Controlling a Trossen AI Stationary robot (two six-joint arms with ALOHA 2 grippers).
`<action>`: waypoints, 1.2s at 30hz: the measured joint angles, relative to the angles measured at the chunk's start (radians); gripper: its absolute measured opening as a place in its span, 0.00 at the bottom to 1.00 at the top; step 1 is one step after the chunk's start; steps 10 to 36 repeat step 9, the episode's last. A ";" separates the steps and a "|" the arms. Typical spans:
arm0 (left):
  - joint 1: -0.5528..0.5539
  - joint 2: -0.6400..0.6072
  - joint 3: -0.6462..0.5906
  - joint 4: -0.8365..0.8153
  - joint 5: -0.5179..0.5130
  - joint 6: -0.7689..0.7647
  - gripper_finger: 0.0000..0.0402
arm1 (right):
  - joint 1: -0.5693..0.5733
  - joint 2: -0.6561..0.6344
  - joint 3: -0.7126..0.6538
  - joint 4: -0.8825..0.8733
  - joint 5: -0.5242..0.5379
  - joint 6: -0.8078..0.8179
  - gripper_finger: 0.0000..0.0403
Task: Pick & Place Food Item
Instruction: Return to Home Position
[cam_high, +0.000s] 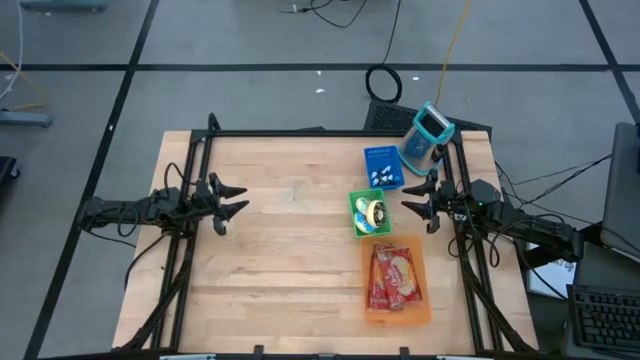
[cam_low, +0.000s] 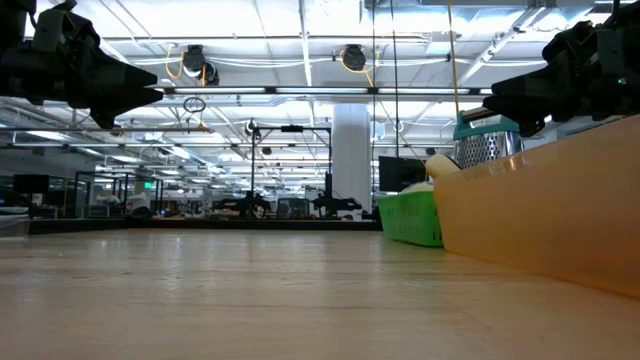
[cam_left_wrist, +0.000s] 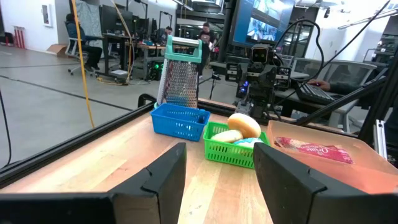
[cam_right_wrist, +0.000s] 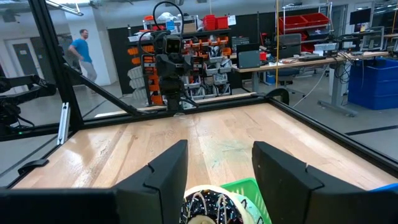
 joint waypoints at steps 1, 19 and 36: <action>0.000 0.000 0.000 0.000 0.000 0.000 0.46 | 0.000 0.000 0.000 0.000 0.000 0.000 0.42; 0.000 0.000 0.000 0.000 0.000 0.000 0.46 | 0.000 0.000 0.000 0.000 0.000 0.000 0.41; 0.000 0.000 0.000 0.000 0.000 0.000 0.46 | 0.000 0.000 0.000 0.000 0.000 0.000 0.41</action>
